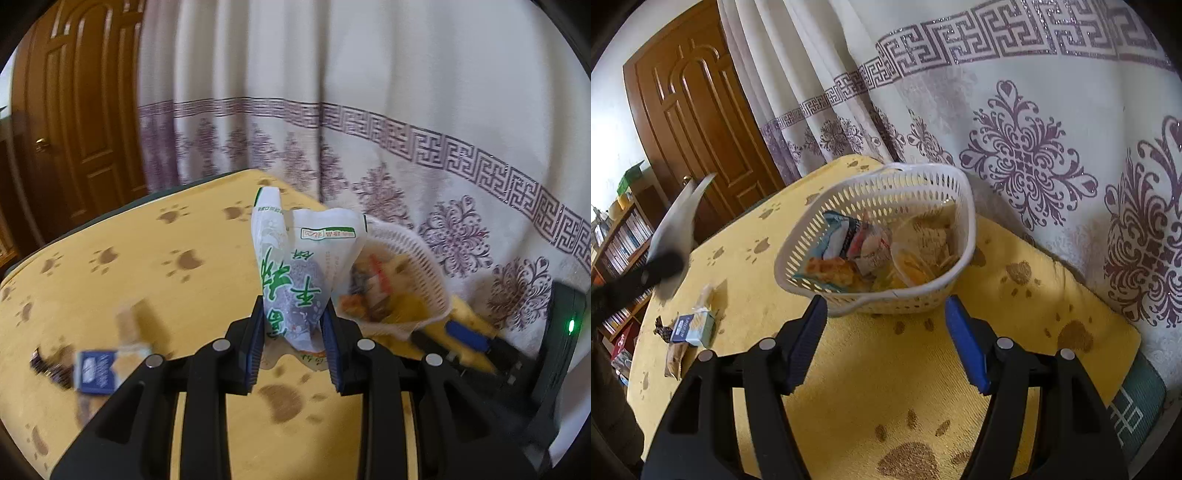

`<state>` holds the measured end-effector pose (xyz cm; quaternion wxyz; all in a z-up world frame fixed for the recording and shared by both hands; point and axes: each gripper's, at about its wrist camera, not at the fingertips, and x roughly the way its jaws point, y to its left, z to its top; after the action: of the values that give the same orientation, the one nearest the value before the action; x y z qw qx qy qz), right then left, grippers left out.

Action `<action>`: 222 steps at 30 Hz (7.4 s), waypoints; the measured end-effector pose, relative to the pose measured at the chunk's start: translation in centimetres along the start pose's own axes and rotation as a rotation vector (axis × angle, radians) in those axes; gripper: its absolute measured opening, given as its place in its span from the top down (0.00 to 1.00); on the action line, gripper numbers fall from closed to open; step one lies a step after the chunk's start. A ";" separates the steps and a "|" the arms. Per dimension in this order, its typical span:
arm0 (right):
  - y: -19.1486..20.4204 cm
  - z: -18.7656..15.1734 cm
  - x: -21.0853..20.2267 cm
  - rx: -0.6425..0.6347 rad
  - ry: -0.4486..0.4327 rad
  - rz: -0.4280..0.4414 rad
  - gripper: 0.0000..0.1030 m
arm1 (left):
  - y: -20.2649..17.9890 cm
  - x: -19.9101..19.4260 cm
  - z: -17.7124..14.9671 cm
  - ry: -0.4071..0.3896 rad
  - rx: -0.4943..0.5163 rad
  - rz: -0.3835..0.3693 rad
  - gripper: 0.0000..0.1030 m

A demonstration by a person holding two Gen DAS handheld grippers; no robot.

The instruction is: Organize snacks

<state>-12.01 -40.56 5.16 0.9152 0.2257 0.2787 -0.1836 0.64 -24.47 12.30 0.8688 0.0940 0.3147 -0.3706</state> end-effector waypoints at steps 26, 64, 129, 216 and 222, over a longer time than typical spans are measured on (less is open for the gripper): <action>-0.9 -0.2 0.6 -0.013 0.030 0.005 0.24 | -6.5 7.4 4.2 0.008 0.074 -0.150 0.27; 3.0 -0.8 0.3 -0.088 0.070 0.008 0.24 | -0.3 1.8 -1.3 -0.009 0.054 0.122 0.05; 14.4 -5.0 3.6 -0.279 0.203 0.144 0.24 | 19.1 -2.5 -13.5 0.120 -0.338 0.266 0.62; 19.8 -1.2 9.4 -0.299 0.207 0.242 0.72 | 20.0 -7.0 -14.1 0.111 -0.300 0.273 0.18; 19.7 -1.9 9.3 -0.295 0.223 0.252 0.72 | 21.6 -4.4 -13.0 0.142 -0.186 0.245 0.18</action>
<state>3.50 -25.12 4.36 0.9176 0.1416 0.3715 0.0011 7.31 -1.46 3.29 0.8880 0.0767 0.3944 -0.2237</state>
